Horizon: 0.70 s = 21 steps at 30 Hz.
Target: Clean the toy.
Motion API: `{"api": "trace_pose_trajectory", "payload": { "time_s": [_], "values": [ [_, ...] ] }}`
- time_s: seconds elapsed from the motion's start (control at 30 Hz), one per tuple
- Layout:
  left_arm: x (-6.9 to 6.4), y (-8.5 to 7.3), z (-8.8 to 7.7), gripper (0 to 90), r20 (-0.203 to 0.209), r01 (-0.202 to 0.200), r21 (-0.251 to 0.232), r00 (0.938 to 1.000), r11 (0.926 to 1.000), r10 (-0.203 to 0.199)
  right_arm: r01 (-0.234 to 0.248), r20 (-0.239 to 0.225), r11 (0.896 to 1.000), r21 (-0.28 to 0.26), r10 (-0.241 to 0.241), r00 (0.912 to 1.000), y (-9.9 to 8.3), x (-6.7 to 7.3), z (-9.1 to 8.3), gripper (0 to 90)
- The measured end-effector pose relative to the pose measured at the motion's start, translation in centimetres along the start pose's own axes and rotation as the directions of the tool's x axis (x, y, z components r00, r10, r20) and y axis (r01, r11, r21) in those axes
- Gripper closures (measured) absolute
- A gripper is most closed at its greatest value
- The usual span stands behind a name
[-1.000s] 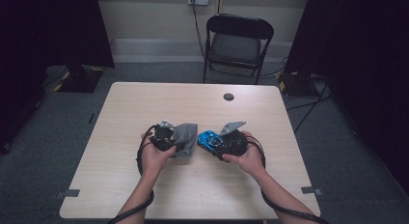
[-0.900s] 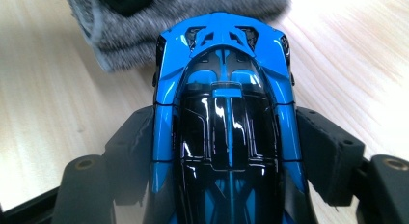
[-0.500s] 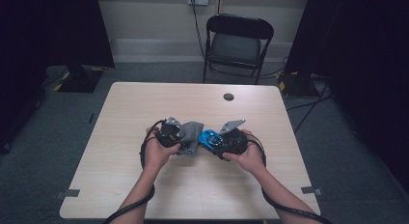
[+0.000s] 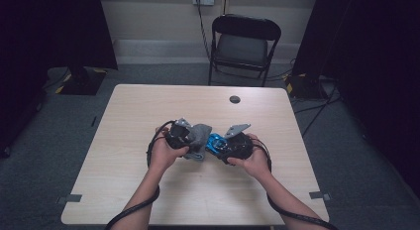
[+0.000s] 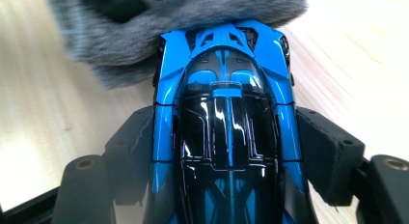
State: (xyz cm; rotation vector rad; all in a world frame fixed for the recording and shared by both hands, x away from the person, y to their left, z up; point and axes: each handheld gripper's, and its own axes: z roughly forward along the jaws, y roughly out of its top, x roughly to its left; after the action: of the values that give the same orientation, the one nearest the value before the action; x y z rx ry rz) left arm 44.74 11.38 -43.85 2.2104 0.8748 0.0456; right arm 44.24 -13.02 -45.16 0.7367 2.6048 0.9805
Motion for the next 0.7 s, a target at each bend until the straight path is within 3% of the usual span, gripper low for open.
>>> {"api": "trace_pose_trajectory", "payload": {
  "time_s": [0.2,0.4,0.57,0.6,0.67,0.7],
  "values": [
    [-0.2,-0.9,0.3,70.8,0.058,-0.015,0.027,0.9982,0.9995,0.014,-0.028,0.015,1.0,-0.008,0.028,0.9995,-0.4,-0.9,0.0,28.4],
    [-0.2,-1.8,0.2,70.9,0.069,-0.031,0.057,0.9973,0.9979,0.027,-0.043,0.034,0.999,-0.005,0.044,0.9985,-0.4,-1.3,0.1,28.4],
    [0.4,-2.9,0.1,69.7,-0.001,-0.05,0.103,0.9987,0.9934,0.051,-0.063,0.035,0.998,-0.01,0.064,0.9974,-0.6,-1.6,0.1,28.4],
    [0.5,-3.0,0.1,67.9,-0.029,-0.058,0.103,0.9977,0.993,0.062,-0.065,0.036,0.998,-0.013,0.065,0.9972,-0.7,-1.7,0.1,28.4],
    [0.8,-3.2,0.0,55.0,-0.113,-0.024,0.079,0.9931,0.9966,0.033,-0.067,0.029,0.998,-0.016,0.068,0.9973,-0.7,-1.7,0.0,28.4],
    [0.8,-3.3,-0.1,49.2,-0.155,-0.01,0.071,0.9876,0.9974,0.021,-0.065,0.03,0.998,-0.015,0.066,0.9974,-0.6,-1.6,0.0,28.4]
  ]
}}
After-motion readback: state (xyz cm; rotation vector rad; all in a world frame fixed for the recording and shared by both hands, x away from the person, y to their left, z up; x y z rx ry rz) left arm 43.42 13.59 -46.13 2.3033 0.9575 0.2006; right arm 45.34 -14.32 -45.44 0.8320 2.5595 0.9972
